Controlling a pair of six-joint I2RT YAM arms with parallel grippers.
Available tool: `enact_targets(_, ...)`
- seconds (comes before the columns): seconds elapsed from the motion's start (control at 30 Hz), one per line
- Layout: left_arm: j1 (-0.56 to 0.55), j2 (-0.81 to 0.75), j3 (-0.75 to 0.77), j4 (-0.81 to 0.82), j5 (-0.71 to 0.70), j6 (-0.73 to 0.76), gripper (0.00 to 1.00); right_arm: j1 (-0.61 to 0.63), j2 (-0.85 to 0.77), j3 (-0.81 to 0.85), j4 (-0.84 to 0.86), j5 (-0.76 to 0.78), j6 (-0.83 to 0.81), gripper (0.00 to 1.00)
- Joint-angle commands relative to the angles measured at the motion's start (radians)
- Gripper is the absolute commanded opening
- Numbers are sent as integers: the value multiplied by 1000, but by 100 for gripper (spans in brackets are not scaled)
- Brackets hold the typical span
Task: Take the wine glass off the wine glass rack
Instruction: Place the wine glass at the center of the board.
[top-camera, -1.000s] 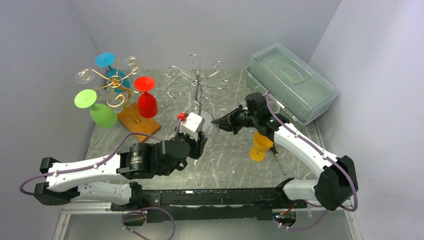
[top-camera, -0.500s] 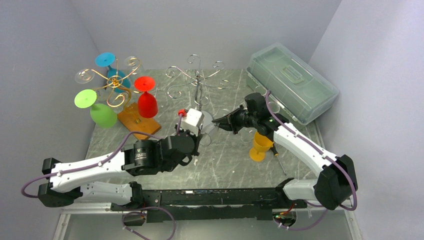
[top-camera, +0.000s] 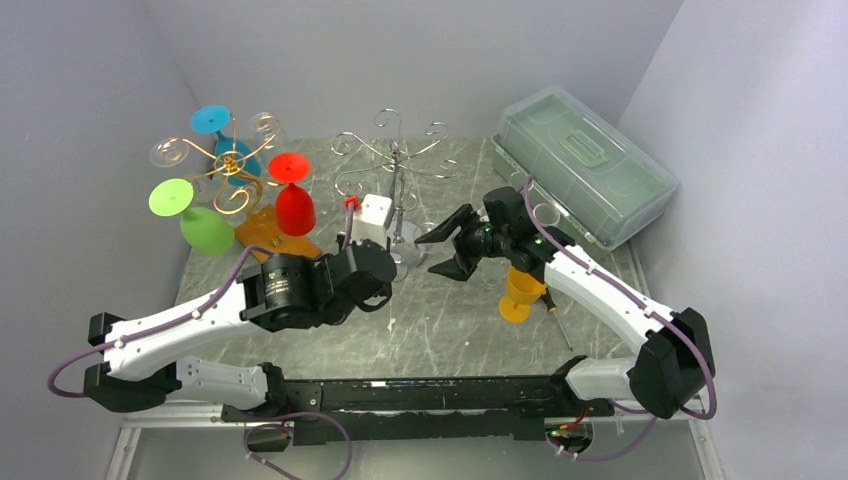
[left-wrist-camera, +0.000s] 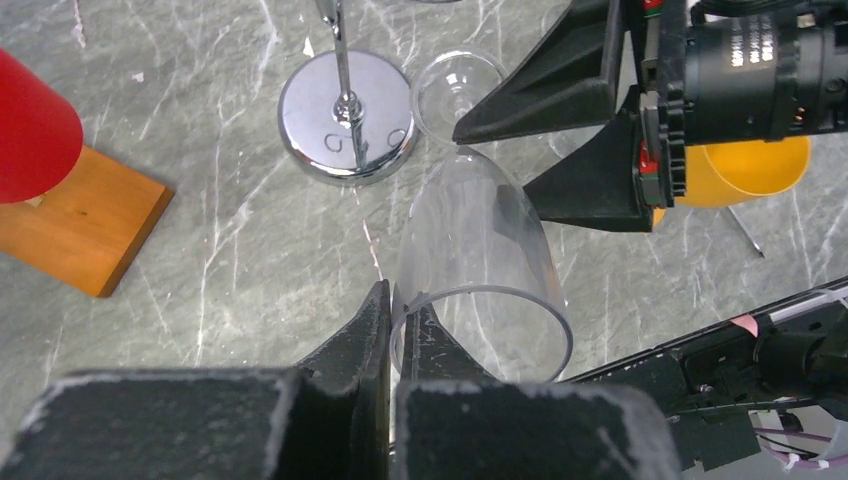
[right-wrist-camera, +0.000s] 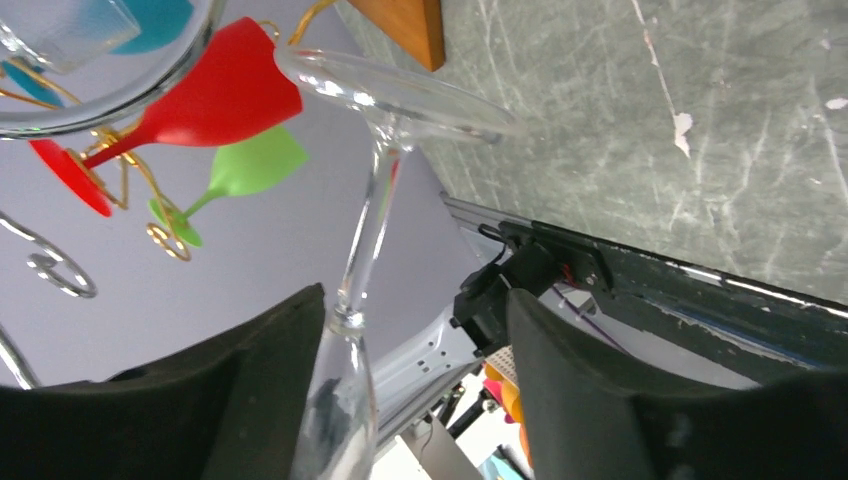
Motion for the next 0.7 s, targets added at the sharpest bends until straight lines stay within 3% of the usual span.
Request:
enact_targets(0.0, 38, 37, 105, -115, 23, -54, 0, 23, -57, 54, -82, 38, -118, 77)
enact_targets(0.53, 108, 191, 296, -277, 327, 21, 0, 37, -340, 159, -409, 417, -409, 99)
enact_targets(0.67, 108, 258, 345, -286, 385, 52, 0, 38, -394, 219, -458, 521, -477, 100)
